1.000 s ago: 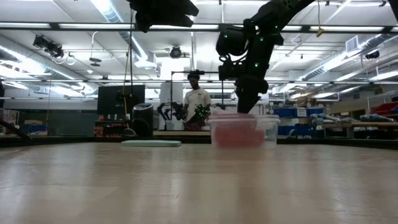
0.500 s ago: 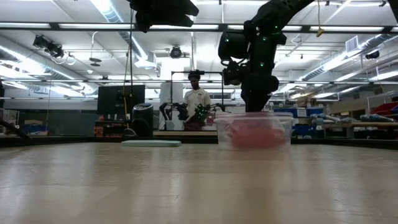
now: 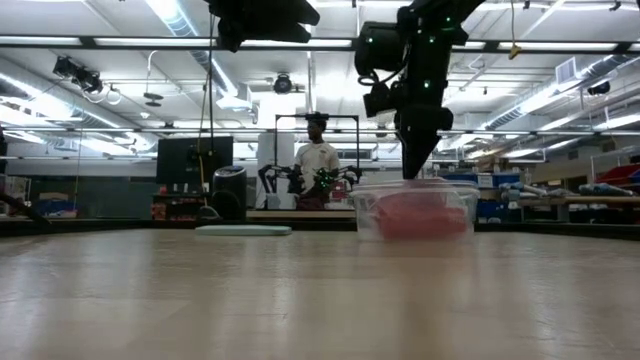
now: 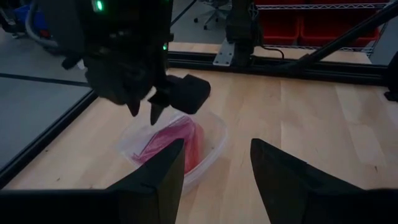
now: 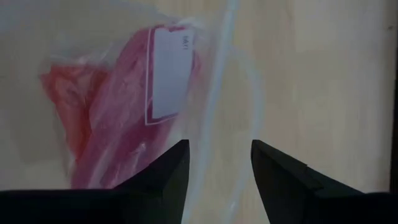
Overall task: Roll bandage
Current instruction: Put the transparent zip bag into the green tupperware
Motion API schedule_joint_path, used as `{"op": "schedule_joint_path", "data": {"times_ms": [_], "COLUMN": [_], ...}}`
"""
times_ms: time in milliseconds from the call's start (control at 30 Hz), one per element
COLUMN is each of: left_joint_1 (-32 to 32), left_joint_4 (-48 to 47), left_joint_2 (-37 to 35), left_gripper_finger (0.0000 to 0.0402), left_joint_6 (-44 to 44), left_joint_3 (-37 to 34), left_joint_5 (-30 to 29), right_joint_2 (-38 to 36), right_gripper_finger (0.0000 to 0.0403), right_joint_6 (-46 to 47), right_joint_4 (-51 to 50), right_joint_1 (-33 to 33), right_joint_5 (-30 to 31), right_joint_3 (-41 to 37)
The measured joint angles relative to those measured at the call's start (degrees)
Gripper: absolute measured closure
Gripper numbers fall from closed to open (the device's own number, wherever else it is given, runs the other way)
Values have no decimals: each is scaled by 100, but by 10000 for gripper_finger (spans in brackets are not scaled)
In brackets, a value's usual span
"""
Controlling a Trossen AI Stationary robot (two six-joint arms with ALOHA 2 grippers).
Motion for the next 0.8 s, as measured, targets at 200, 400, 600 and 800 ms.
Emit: {"op": "schedule_joint_path", "data": {"times_ms": [200,400,600,800], "left_joint_1": [1,0,0,-2], "left_joint_4": [26,32,33,25], "left_joint_2": [0,0,0,0], "left_gripper_finger": [215,215,215,215], "left_joint_6": [0,0,-2,-1], "left_joint_3": [0,0,0,0], "left_joint_5": [2,12,41,52], "right_joint_2": [-192,-117,-126,-117], "right_gripper_finger": [234,234,235,243], "right_joint_6": [-191,-339,-203,133], "right_joint_4": [105,429,579,628], "right_joint_1": [147,369,271,-15], "right_joint_5": [-403,-758,-692,-907], "right_joint_3": [14,5,12,12]}}
